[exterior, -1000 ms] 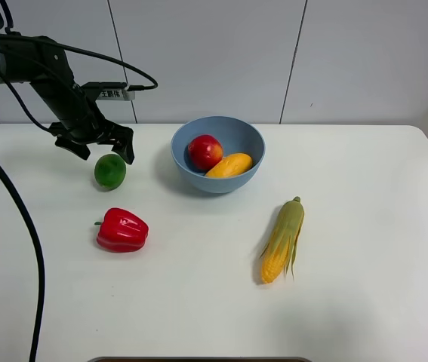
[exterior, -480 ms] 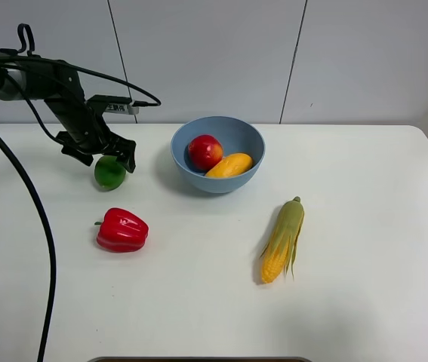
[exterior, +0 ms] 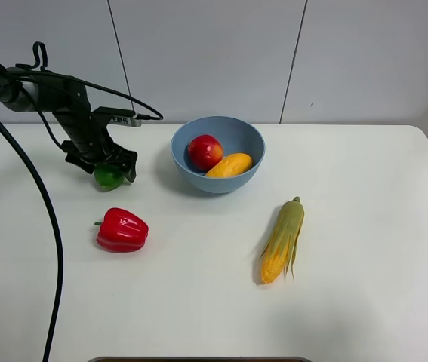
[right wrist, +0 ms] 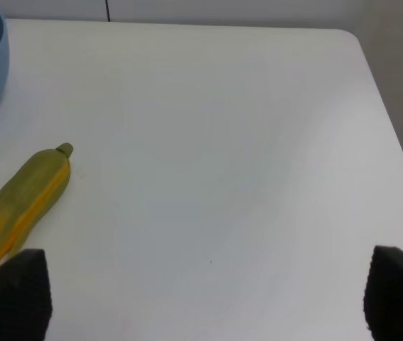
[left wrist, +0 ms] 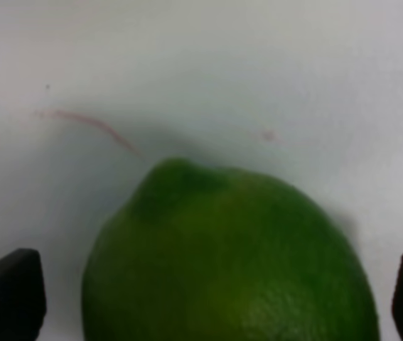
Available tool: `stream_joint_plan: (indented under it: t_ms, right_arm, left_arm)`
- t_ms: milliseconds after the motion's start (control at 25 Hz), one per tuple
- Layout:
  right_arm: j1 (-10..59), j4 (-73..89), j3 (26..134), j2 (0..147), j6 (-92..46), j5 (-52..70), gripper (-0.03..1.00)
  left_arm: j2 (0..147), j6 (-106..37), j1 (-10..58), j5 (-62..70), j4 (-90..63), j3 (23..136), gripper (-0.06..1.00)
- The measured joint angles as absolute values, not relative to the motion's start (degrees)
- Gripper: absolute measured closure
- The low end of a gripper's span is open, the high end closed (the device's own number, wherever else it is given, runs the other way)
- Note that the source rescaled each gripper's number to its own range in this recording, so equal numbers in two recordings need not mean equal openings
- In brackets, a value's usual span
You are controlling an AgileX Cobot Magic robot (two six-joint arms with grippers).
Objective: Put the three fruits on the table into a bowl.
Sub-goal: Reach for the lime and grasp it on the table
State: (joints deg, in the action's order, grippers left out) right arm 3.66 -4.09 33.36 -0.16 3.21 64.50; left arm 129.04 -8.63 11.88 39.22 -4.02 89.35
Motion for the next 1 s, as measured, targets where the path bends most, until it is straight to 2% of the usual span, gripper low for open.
stream_joint_plan:
  t_ms: [1000]
  right_arm:
    - [3.7, -4.1, 33.4, -0.2, 3.2, 64.5, 0.17]
  left_arm:
    - [130.6, -8.0, 11.9, 38.0, 0.0, 89.3, -0.06]
